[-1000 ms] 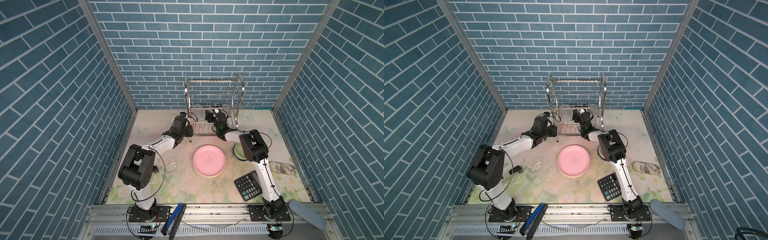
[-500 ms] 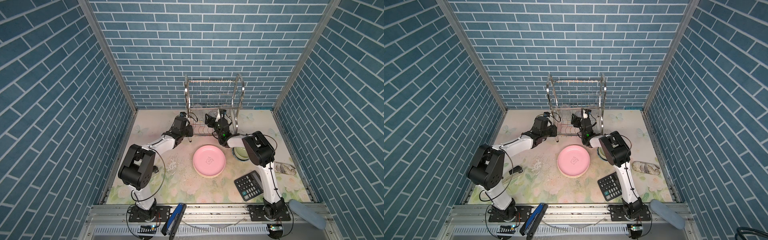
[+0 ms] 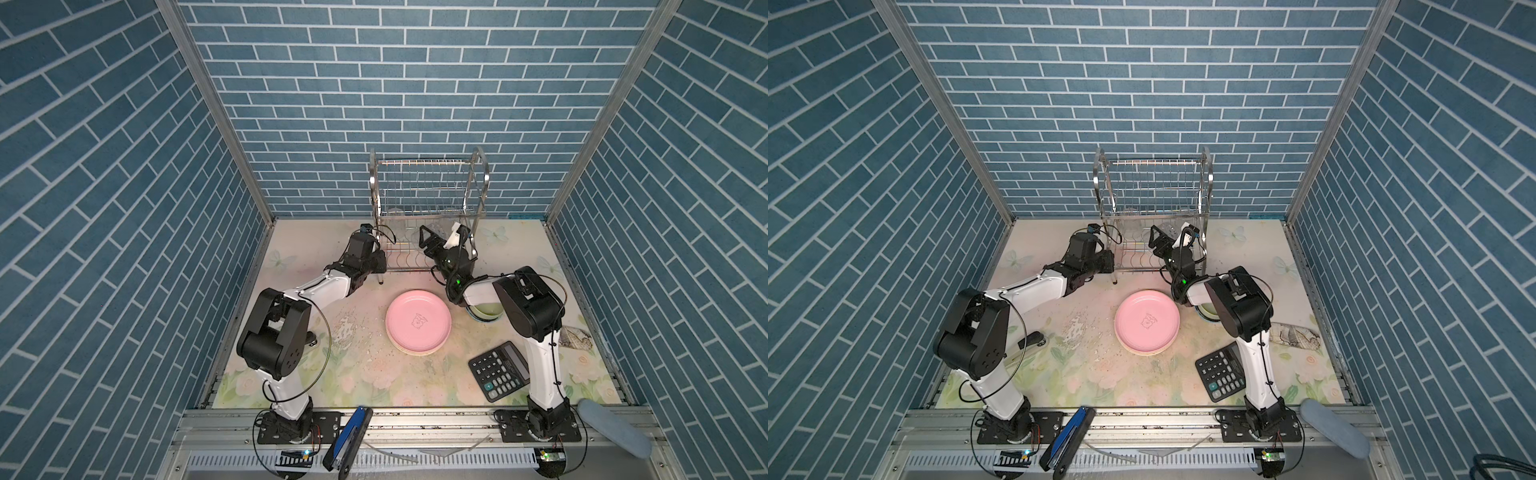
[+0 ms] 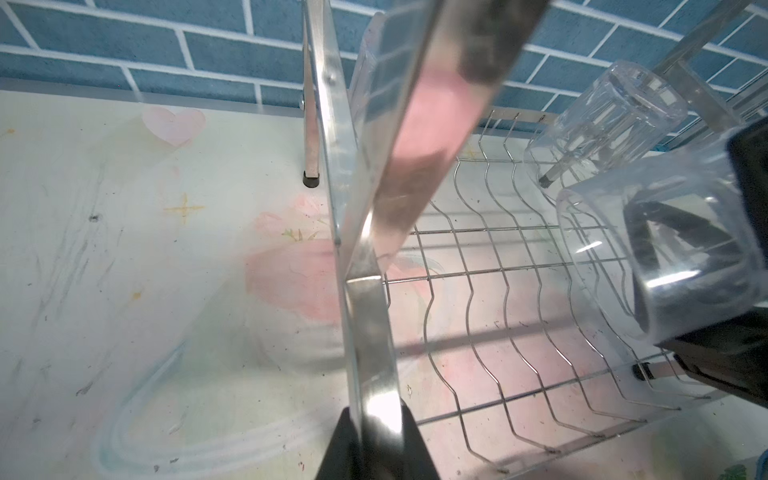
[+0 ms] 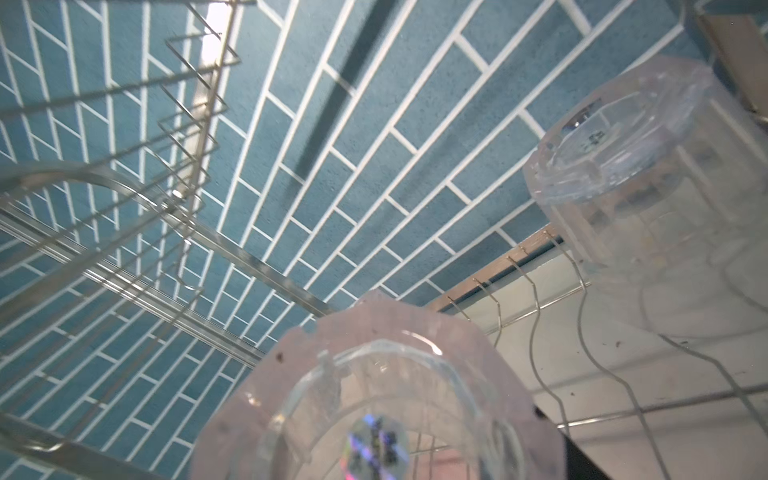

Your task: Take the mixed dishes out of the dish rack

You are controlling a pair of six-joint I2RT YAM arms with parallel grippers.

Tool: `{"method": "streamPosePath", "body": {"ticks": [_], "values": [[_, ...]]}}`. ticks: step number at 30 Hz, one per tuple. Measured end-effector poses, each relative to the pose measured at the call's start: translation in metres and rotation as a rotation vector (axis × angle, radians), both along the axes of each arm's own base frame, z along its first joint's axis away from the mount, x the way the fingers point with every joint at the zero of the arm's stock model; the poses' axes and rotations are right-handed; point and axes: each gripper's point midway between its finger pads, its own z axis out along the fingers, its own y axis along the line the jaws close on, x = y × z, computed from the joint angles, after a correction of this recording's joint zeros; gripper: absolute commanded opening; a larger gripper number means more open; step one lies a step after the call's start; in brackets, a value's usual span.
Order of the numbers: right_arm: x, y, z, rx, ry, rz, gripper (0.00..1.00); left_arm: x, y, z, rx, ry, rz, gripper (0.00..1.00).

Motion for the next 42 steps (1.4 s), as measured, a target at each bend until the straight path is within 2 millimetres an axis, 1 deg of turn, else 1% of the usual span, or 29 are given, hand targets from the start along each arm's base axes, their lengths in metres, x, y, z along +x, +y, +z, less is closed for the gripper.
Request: {"method": "streamPosePath", "body": {"ticks": [2,3,4,5,7,10,12,16,18,21,26,29,31,35,37,42], "values": [[-0.007,0.001,0.005,0.04,-0.002,0.011,0.02,0.0,0.0,0.0,0.004,0.005,0.002,0.09],[-0.01,0.002,0.009,0.064,-0.009,0.019,0.02,0.0,0.001,-0.001,0.005,0.007,0.002,0.16],[-0.014,0.004,0.011,0.081,-0.009,0.028,0.02,0.0,0.001,0.0,0.005,0.007,0.003,0.26],[-0.018,0.005,0.012,0.092,-0.007,0.035,0.02,0.0,0.0,0.0,-0.003,0.012,0.009,0.31],[-0.028,0.01,0.014,0.112,-0.006,0.055,0.01,-0.001,0.002,-0.007,-0.011,0.036,0.025,0.45],[-0.043,0.016,0.02,0.124,-0.008,0.083,0.01,-0.004,0.007,-0.018,-0.01,0.075,0.053,0.56],[-0.051,0.018,0.028,0.134,-0.017,0.096,0.01,-0.006,0.01,-0.022,-0.01,0.093,0.063,0.61],[-0.068,0.02,0.042,0.153,-0.033,0.122,0.0,-0.011,0.012,-0.021,-0.019,0.104,0.075,0.67],[-0.074,0.021,0.046,0.16,-0.04,0.13,0.0,-0.014,0.013,-0.015,-0.026,0.097,0.077,0.68],[-0.083,0.022,0.047,0.158,-0.036,0.143,0.0,-0.02,0.016,-0.001,-0.045,0.072,0.082,0.69],[-0.098,0.02,0.042,0.146,-0.018,0.154,0.0,-0.042,0.025,0.022,-0.082,0.035,0.092,0.7],[-0.108,0.018,0.043,0.143,-0.013,0.164,0.0,-0.06,0.03,0.035,-0.119,0.006,0.092,0.7],[-0.115,0.016,0.046,0.145,-0.015,0.169,0.0,-0.075,0.03,0.046,-0.162,-0.022,0.074,0.73],[-0.125,0.011,0.051,0.157,-0.007,0.174,0.0,-0.099,0.014,0.068,-0.282,-0.081,-0.01,0.81],[-0.128,0.01,0.055,0.164,-0.006,0.174,0.0,-0.111,0.001,0.08,-0.35,-0.106,-0.073,0.83],[-0.139,0.01,0.067,0.193,-0.014,0.19,0.0,-0.128,-0.032,0.108,-0.484,-0.148,-0.203,0.85]]}}
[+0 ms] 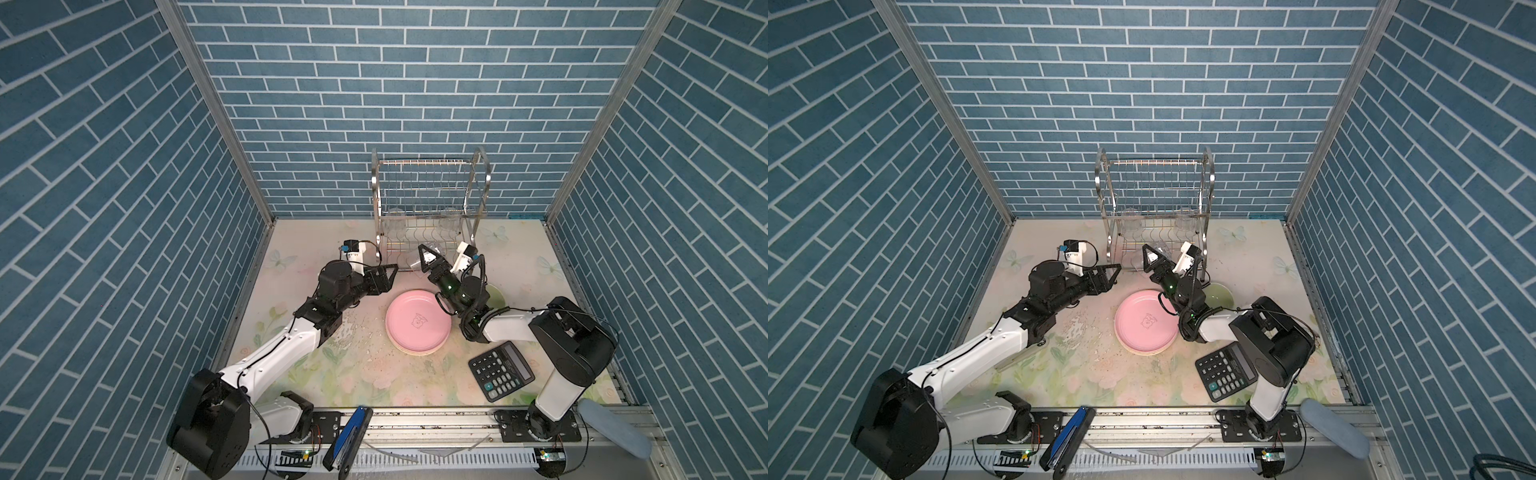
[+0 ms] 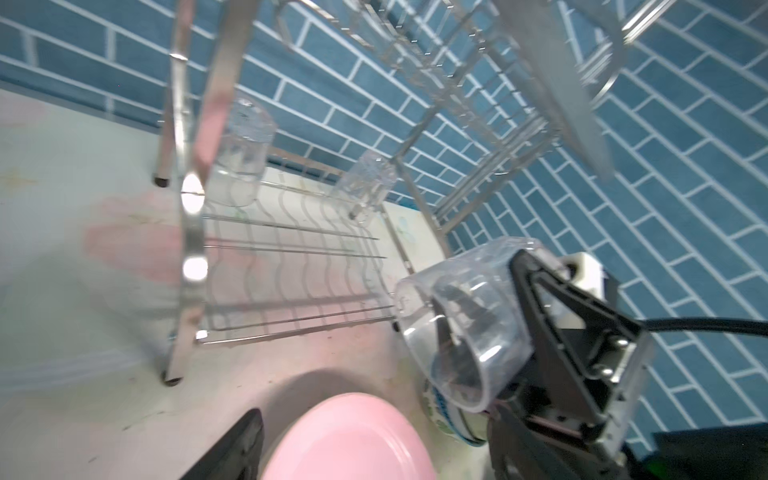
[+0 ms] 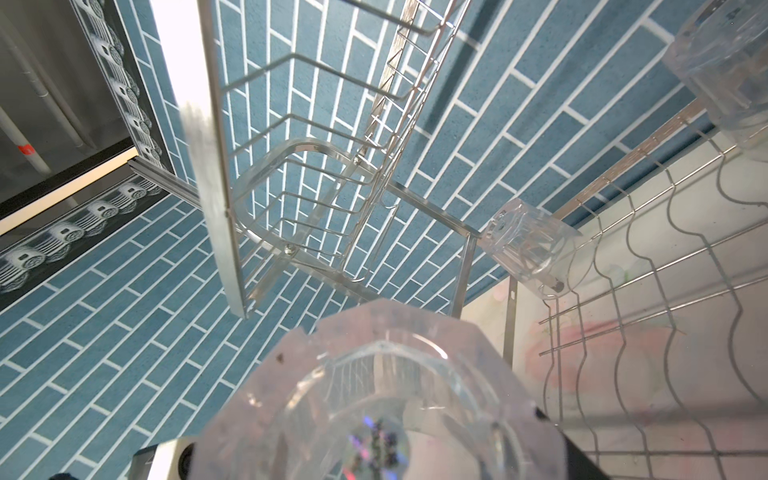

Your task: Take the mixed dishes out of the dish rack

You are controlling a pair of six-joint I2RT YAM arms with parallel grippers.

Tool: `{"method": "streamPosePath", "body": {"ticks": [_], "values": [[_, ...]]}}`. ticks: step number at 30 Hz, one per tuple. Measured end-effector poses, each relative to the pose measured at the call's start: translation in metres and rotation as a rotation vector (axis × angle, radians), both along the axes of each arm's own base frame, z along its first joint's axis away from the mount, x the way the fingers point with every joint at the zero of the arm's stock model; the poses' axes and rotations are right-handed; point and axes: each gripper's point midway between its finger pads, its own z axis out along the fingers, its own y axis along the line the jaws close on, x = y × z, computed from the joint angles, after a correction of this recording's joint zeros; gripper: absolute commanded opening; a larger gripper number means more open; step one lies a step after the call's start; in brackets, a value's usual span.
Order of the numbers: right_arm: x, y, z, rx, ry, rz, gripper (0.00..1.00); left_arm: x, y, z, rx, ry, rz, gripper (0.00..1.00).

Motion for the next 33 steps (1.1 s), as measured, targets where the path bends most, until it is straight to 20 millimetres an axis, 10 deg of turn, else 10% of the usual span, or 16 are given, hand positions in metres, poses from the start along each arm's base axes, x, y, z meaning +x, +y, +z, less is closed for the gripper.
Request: {"method": "streamPosePath", "body": {"ticks": [20,33], "values": [[-0.01,-0.001,0.005,0.057,0.039,0.026,0.0,-0.013,-0.064,0.026,-0.184,-0.025,-0.209,0.42],[-0.011,-0.004,0.011,0.092,0.044,0.026,0.0,-0.005,-0.08,0.023,-0.217,0.0,-0.226,0.3]]}}
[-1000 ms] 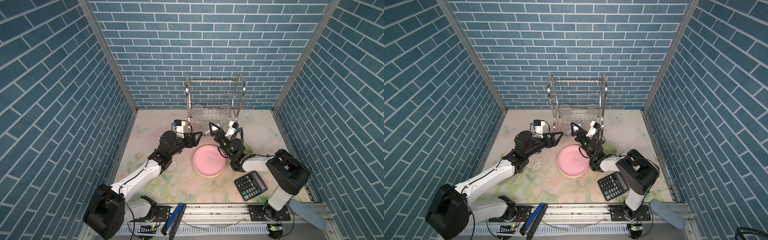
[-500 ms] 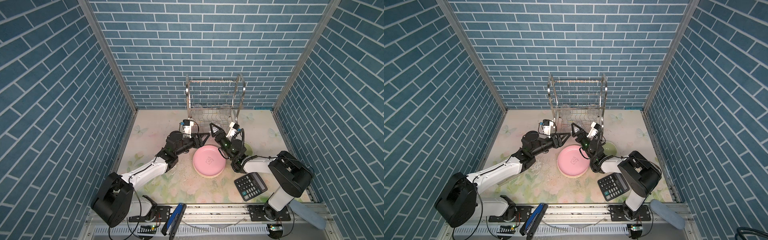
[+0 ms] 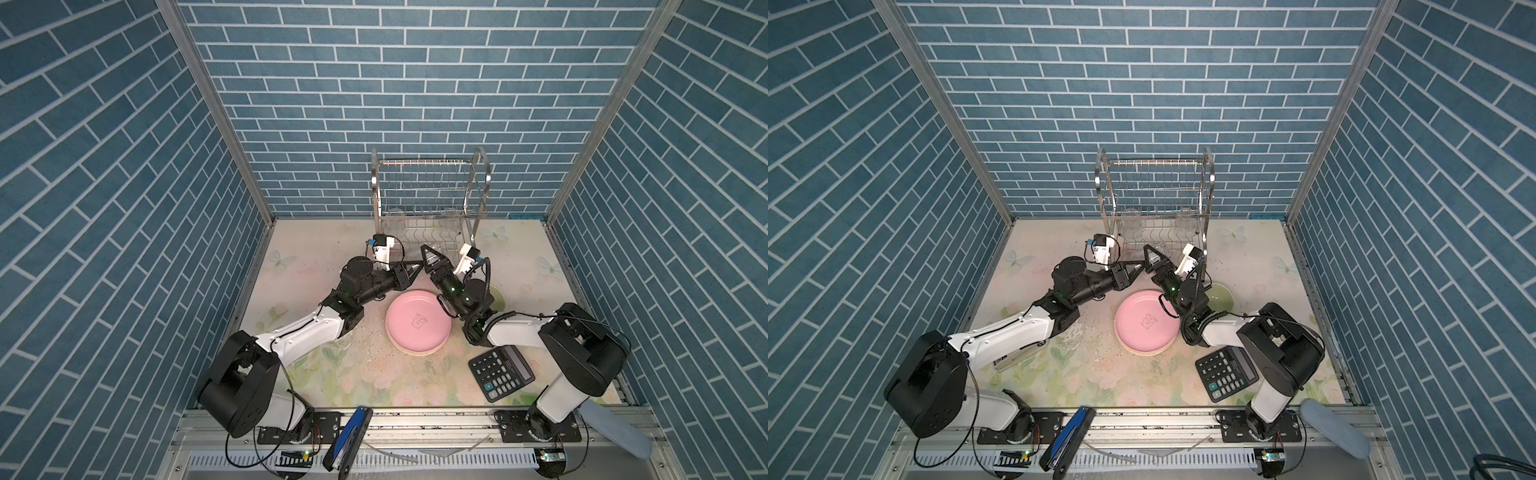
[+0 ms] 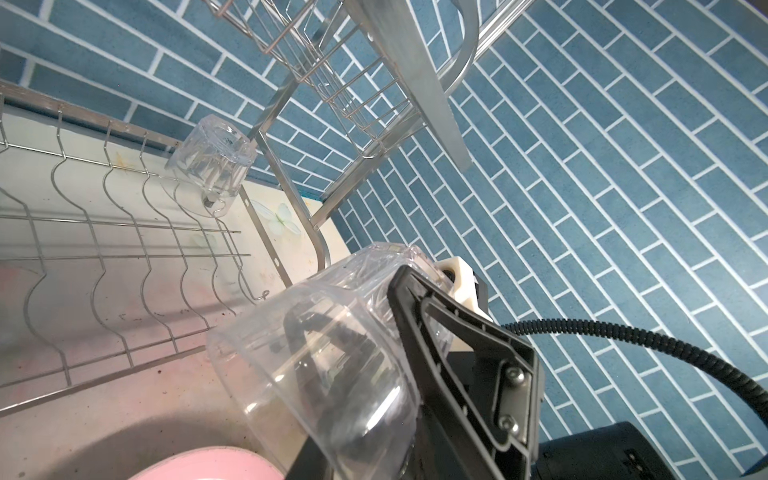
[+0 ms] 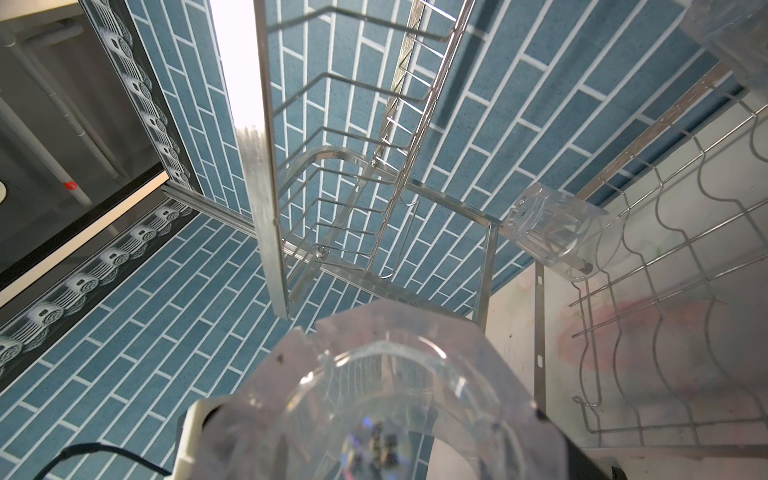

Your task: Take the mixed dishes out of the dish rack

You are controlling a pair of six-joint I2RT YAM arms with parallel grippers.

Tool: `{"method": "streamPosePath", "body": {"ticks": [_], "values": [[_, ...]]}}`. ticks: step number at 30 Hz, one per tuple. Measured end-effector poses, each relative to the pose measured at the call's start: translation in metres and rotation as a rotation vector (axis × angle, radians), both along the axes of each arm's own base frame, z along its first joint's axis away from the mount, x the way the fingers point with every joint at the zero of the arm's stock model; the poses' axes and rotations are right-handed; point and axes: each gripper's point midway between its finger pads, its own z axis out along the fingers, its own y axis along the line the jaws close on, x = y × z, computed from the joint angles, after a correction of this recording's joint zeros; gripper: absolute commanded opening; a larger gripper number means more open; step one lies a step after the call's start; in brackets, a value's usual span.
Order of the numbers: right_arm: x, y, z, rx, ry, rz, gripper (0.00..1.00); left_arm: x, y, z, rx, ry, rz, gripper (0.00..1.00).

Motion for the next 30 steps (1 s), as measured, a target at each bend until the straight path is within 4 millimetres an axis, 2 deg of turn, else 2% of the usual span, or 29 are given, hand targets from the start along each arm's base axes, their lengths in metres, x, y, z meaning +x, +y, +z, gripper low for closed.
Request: {"method": "streamPosePath", "body": {"ticks": [3,9,12,14,17,20,21,22,26,30], "values": [[0.001,-0.002,0.003,0.017,0.004,-0.004,0.0,0.002,-0.003,0.006,-0.028,-0.002,-0.006,0.26],[0.005,-0.012,0.014,0.114,0.02,-0.025,0.0,-0.009,-0.014,0.017,-0.086,0.007,-0.075,0.0],[0.004,-0.013,0.017,0.147,0.024,-0.019,0.05,-0.011,-0.016,0.022,-0.102,0.0,-0.089,0.0],[0.004,-0.013,0.018,0.15,0.02,-0.019,0.16,-0.011,-0.016,0.023,-0.104,-0.003,-0.09,0.0],[0.003,-0.013,0.019,0.152,0.018,-0.02,0.45,-0.011,-0.016,0.024,-0.105,-0.004,-0.091,0.0],[0.003,-0.013,0.019,0.153,0.017,-0.019,0.63,-0.012,-0.016,0.025,-0.106,-0.005,-0.091,0.0],[0.003,-0.013,0.02,0.155,0.015,-0.017,0.96,-0.012,-0.015,0.025,-0.104,-0.004,-0.091,0.0],[0.002,-0.011,0.02,0.14,0.006,-0.013,0.99,-0.013,-0.014,0.027,-0.104,-0.007,-0.089,0.0],[-0.004,-0.006,0.02,0.089,-0.025,-0.007,0.99,-0.015,-0.004,0.035,-0.087,-0.012,-0.053,0.0],[-0.006,-0.007,0.025,0.069,-0.051,-0.01,0.99,-0.025,0.007,0.046,-0.051,-0.026,-0.033,0.0]]}}
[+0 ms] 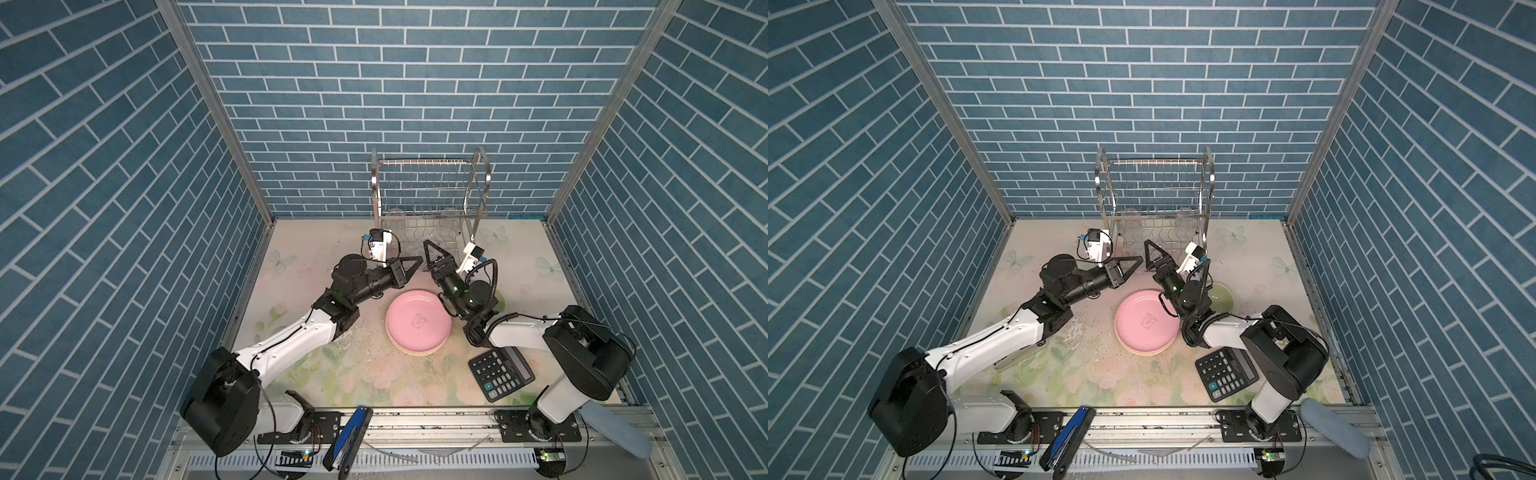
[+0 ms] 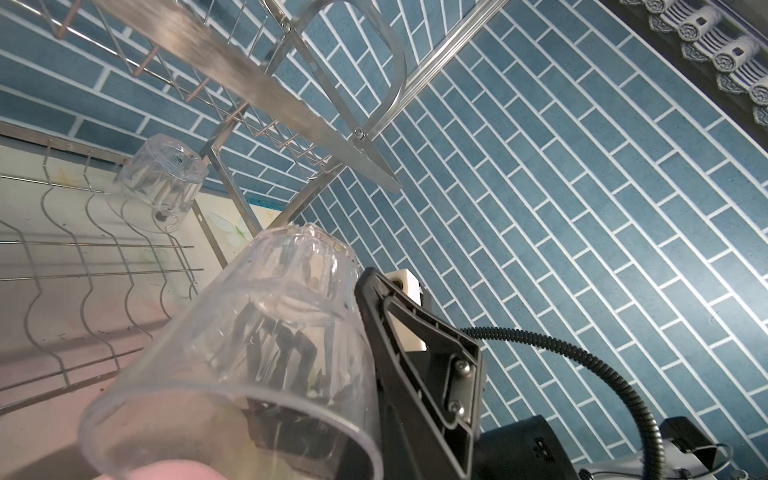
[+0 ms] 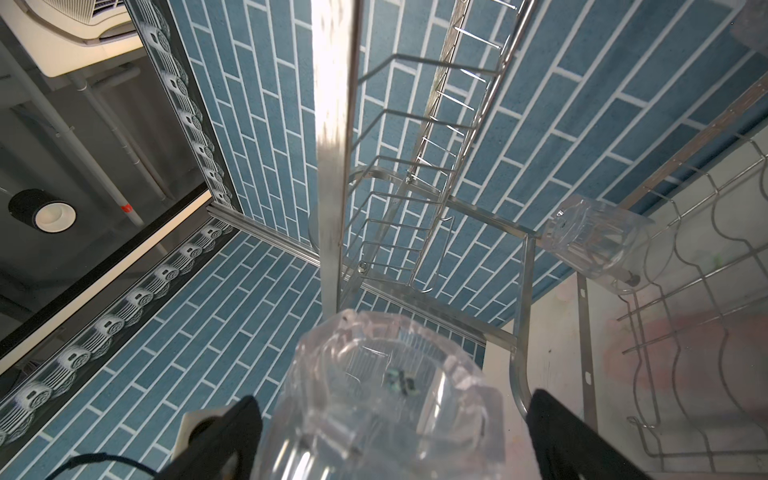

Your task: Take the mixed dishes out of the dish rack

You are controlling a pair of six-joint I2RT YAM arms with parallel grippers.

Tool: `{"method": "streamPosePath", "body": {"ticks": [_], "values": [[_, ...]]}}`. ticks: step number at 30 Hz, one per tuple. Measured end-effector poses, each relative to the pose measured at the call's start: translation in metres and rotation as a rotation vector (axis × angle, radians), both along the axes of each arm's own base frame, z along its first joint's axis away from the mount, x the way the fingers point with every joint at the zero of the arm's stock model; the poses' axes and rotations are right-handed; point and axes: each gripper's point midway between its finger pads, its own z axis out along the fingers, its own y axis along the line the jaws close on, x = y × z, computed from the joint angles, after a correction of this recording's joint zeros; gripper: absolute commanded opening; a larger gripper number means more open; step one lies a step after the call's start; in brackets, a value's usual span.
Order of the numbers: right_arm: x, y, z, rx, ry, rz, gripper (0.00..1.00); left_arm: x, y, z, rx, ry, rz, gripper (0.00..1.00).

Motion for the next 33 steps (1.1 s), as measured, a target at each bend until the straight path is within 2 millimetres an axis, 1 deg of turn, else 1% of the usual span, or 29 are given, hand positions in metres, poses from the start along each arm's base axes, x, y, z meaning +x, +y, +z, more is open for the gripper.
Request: {"method": "streamPosePath", "body": {"ticks": [5,10,13,15,17,20,22,25,27,29,33], "values": [[-0.003,-0.006,-0.001,-0.03,-0.012,-0.019,0.99,-0.012,0.016,0.009,0.098,0.004,0.033,0.0],[-0.005,-0.01,-0.005,-0.114,-0.015,-0.055,0.99,-0.024,0.038,0.017,0.232,0.008,0.083,0.0],[-0.007,-0.011,-0.006,-0.176,-0.019,-0.075,0.99,-0.032,0.051,0.015,0.324,0.024,0.102,0.0],[-0.01,-0.009,-0.009,-0.216,-0.02,-0.082,0.99,-0.035,0.058,0.008,0.395,0.05,0.111,0.0],[-0.012,-0.007,-0.014,-0.259,-0.018,-0.086,0.99,-0.038,0.067,-0.005,0.484,0.092,0.123,0.0],[-0.015,-0.003,-0.022,-0.327,-0.017,-0.096,0.99,-0.041,0.083,-0.029,0.63,0.168,0.146,0.0],[-0.015,-0.004,-0.027,-0.369,-0.015,-0.107,0.99,-0.043,0.092,-0.048,0.727,0.223,0.147,0.0],[-0.017,-0.009,-0.026,-0.434,-0.023,-0.134,0.99,-0.051,0.104,-0.081,0.866,0.318,0.116,0.0],[-0.02,-0.018,-0.02,-0.485,-0.032,-0.16,0.99,-0.059,0.11,-0.103,0.951,0.386,0.081,0.0],[-0.024,-0.028,-0.01,-0.524,-0.047,-0.188,0.98,-0.066,0.116,-0.118,1.016,0.434,0.052,0.0],[-0.032,-0.047,0.012,-0.557,-0.078,-0.247,0.98,-0.076,0.126,-0.141,1.119,0.505,-0.001,0.0]]}}
